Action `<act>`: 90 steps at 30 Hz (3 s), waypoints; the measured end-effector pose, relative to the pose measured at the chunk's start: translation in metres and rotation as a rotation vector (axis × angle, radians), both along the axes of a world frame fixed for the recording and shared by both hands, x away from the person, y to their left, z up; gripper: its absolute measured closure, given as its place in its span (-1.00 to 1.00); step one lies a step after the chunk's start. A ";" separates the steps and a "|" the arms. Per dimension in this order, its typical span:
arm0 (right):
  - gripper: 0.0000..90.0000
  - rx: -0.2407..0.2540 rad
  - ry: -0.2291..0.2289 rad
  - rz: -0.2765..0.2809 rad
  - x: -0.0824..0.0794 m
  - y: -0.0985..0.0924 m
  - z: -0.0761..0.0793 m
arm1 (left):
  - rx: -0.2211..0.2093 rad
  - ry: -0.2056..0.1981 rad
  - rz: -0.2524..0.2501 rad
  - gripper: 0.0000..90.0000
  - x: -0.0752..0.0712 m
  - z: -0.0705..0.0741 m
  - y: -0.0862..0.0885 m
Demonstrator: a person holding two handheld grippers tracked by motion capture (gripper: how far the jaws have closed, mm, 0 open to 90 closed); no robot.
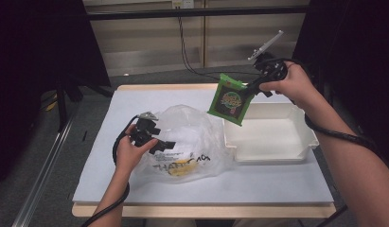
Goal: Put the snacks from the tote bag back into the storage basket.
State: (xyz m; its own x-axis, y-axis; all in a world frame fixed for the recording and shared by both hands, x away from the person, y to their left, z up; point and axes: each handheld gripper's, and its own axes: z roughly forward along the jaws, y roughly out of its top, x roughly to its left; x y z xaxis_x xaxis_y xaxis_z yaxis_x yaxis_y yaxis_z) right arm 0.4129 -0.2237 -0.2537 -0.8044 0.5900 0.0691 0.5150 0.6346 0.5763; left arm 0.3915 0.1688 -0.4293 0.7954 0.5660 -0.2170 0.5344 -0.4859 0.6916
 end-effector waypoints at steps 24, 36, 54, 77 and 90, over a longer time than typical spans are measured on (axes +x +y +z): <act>0.68 -0.071 0.045 -0.067 0.013 -0.046 -0.039 | 0.011 -0.007 -0.015 -0.90 -0.001 0.002 -0.004; 0.66 -0.098 0.062 -0.042 0.026 -0.046 -0.069 | 0.013 -0.003 -0.018 -0.89 -0.001 0.002 -0.007; 0.64 -0.133 0.106 -0.032 0.048 -0.049 -0.106 | 0.025 0.002 -0.021 -0.89 -0.001 0.001 -0.011; 0.31 -0.127 0.081 -0.003 0.090 -0.044 -0.119 | 0.044 0.001 -0.020 -0.89 0.000 0.000 -0.012; -0.61 -0.013 0.039 -0.159 0.077 -0.051 -0.105 | 0.032 0.001 -0.022 -0.89 -0.006 0.003 -0.011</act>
